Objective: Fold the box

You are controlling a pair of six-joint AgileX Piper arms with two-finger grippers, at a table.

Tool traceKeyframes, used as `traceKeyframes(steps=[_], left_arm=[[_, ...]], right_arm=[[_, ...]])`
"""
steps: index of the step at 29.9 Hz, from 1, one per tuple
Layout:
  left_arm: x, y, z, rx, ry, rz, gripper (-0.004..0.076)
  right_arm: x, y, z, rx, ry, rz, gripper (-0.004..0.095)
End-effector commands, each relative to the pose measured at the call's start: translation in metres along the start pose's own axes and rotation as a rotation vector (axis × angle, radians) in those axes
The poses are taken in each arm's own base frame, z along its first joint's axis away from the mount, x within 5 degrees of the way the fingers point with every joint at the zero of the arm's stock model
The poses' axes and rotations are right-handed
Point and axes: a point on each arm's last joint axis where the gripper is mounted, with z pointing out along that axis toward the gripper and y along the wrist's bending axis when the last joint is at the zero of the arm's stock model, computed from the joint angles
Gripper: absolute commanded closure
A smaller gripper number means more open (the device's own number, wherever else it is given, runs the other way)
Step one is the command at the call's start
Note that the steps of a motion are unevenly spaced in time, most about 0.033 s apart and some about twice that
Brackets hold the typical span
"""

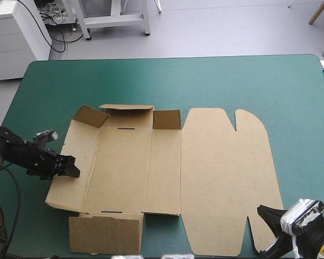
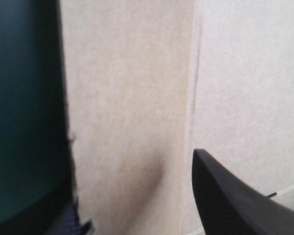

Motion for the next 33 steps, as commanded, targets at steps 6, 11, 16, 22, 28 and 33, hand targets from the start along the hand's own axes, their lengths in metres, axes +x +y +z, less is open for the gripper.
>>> traceKeyframes(steps=[6, 11, 16, 22, 28, 33], left_arm=[[0.003, -0.033, 0.005, -0.024, 0.131, 0.136, 0.0375], [0.003, -0.032, 0.005, -0.039, 0.138, 0.125, 0.0695], [-0.001, -0.034, 0.001, -0.025, 0.111, 0.154, 0.0725], [-0.024, -0.034, -0.034, -0.205, 0.049, 0.228, 0.0731], [-0.055, -0.066, -0.071, -0.453, -0.035, 0.464, 0.0731], [-0.076, -0.118, -0.081, -0.65, -0.125, 0.764, 0.0731]], right_arm=[[-0.012, 0.0, -0.003, 0.003, -0.084, 0.005, 0.0929], [-0.012, 0.001, -0.003, -0.004, -0.084, 0.011, 0.0929], [-0.013, 0.001, -0.003, -0.008, -0.084, 0.015, 0.093], [-0.013, 0.001, -0.003, -0.011, -0.084, 0.019, 0.0929], [-0.013, 0.001, -0.003, -0.012, -0.084, 0.02, 0.0929], [-0.013, 0.001, -0.003, -0.012, -0.084, 0.02, 0.0929]])
